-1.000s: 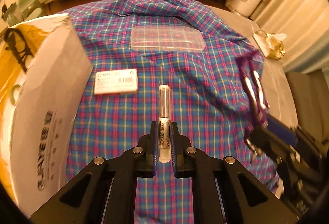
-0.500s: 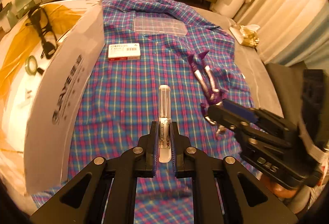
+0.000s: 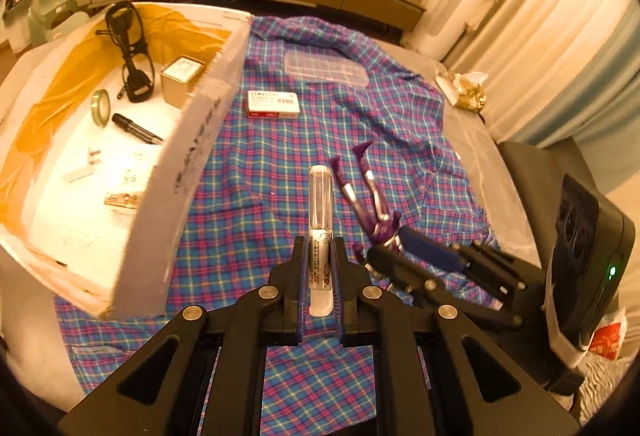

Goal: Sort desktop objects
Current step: 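Carry the vial and purple figure over the cardboard box with both tools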

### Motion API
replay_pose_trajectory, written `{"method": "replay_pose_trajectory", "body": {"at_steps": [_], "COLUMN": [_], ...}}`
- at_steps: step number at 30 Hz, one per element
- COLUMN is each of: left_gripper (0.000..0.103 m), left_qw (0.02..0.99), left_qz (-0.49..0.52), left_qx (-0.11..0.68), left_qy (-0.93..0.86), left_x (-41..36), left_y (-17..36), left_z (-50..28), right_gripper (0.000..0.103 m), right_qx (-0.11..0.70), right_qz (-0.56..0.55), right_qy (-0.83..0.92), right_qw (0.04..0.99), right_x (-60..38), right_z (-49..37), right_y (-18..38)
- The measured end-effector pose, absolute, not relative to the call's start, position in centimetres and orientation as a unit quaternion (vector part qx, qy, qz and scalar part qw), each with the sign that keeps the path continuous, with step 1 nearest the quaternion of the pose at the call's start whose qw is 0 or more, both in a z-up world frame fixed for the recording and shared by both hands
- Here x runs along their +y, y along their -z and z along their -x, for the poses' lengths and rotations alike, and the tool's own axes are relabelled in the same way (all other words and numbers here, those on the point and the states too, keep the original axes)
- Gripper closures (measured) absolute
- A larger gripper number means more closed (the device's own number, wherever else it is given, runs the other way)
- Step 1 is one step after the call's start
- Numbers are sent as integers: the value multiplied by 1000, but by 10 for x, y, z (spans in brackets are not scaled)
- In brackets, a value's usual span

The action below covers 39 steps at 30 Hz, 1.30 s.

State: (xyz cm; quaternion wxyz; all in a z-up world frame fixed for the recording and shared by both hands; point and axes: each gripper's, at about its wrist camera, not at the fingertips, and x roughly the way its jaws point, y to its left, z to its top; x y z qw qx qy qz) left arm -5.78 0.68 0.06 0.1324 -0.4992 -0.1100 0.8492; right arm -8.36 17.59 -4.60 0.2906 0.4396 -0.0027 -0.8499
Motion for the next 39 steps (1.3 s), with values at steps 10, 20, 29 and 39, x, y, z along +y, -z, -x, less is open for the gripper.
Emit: {"method": "replay_pose_trajectory", "body": {"at_steps": [10, 20, 29, 39], "left_gripper": [93, 93, 93, 93], "left_qw": [141, 125, 105, 80], "left_qz": [462, 433, 415, 428], "left_qx": [-142, -191, -231, -251], "left_qy": [-864, -872, -874, -864], "left_x": [-43, -106, -159, -190], "left_y": [-26, -38, -39, -16], "left_z": [49, 60, 83, 122], "right_gripper": [71, 71, 71, 71], "right_qx": [15, 32, 55, 85], "right_qz": [-418, -408, -398, -410], "right_qy": [853, 848, 846, 839], "right_qw": [311, 337, 351, 346], "right_x": [132, 82, 39, 0], "right_z": [69, 79, 94, 129], "right_y": [15, -12, -31, -25]}}
